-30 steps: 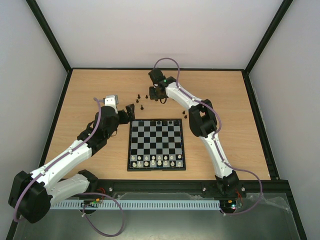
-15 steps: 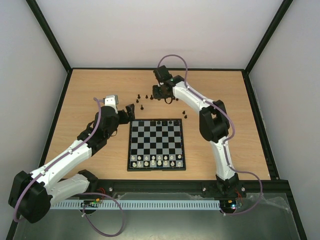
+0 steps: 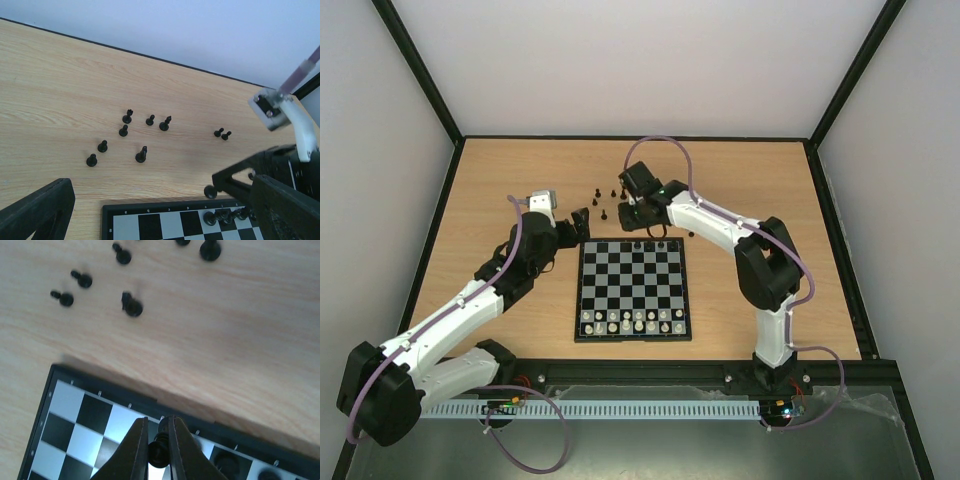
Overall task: Set up the chess pieces on the board
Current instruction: Place the chess piece on the chessboard.
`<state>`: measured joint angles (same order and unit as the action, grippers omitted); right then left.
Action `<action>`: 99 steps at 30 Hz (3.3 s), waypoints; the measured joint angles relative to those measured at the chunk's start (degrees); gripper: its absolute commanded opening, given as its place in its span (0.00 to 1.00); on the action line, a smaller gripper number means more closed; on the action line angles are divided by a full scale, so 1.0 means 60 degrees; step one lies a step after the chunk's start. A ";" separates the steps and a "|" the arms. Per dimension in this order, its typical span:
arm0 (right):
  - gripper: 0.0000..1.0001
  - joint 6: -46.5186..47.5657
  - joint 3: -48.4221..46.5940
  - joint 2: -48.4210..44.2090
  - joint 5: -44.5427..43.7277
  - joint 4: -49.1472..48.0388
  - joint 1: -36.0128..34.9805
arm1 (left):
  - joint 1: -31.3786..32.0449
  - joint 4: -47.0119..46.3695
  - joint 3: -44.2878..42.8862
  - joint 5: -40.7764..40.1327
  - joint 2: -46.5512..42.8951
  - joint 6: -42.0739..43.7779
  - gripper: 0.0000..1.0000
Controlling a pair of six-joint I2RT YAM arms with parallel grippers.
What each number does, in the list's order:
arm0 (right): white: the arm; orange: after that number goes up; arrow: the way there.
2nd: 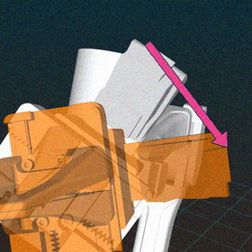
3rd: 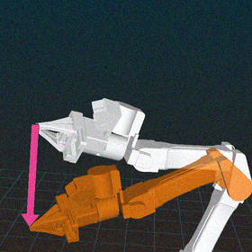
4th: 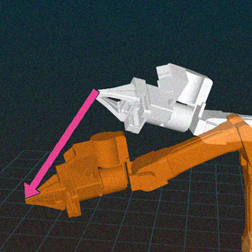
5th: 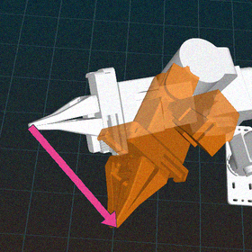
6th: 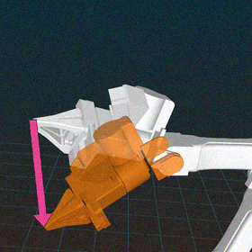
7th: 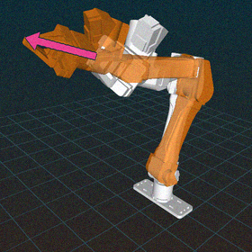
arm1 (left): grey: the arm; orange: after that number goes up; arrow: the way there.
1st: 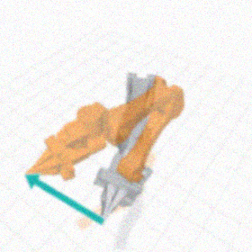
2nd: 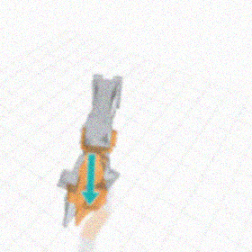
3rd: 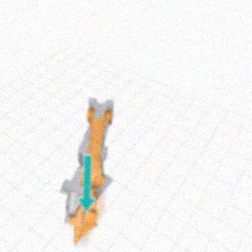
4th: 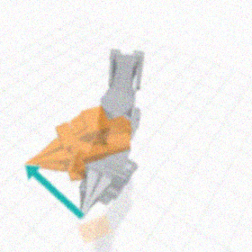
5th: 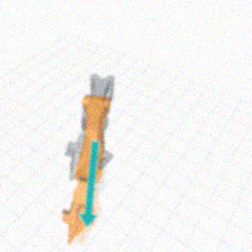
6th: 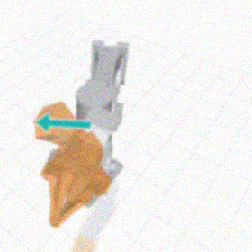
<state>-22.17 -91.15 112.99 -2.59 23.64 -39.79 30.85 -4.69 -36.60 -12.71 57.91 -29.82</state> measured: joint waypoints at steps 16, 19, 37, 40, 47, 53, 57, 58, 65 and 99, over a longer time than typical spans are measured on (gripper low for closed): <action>0.03 -0.0142 0.1082 -0.0244 0.0149 -0.0605 -0.0393 | 0.0000 0.0000 0.0000 -0.0069 0.0076 0.0004 0.99; 0.03 -0.0164 0.1082 -0.0244 0.0189 -0.0718 -0.0412 | 0.0000 -0.0004 0.0000 -0.0073 0.0098 0.0004 0.99; 0.03 -0.0233 0.1089 0.0080 0.0386 -0.0856 -0.0565 | 0.0000 0.0000 0.0000 -0.0076 0.0113 0.0004 0.99; 0.03 -0.0237 0.1089 0.0098 0.0386 -0.0856 -0.0568 | 0.0000 -0.0004 0.0000 -0.0076 0.0113 0.0004 0.99; 0.04 -0.0237 0.1089 0.0244 0.0375 -0.0845 -0.0568 | 0.0000 0.0000 0.0000 -0.0076 0.0113 0.0004 0.99; 0.06 -0.0240 0.1089 0.0313 0.0364 -0.0845 -0.0568 | 0.0000 0.0000 0.0000 -0.0076 0.0113 0.0004 0.99; 0.07 -0.0237 0.1089 0.0313 0.0361 -0.0845 -0.0572 | 0.0000 0.0000 0.0000 -0.0076 0.0113 0.0004 0.99; 0.08 -0.0237 0.1089 0.0313 0.0357 -0.0845 -0.0572 | 0.0000 0.0000 0.0000 -0.0076 0.0113 0.0004 0.99; 0.14 -0.0248 0.1089 0.0313 0.0331 -0.0841 -0.0572 | 0.0000 0.0000 0.0000 -0.0076 0.0113 0.0004 0.99; 0.30 -0.0273 0.1497 0.0025 0.0124 -0.0867 -0.0572 | 0.0000 0.0000 0.0000 -0.0073 0.0127 0.0004 0.99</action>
<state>-23.81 -82.17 113.14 -1.85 18.44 -43.22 30.85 -4.69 -36.60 -13.15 58.67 -29.80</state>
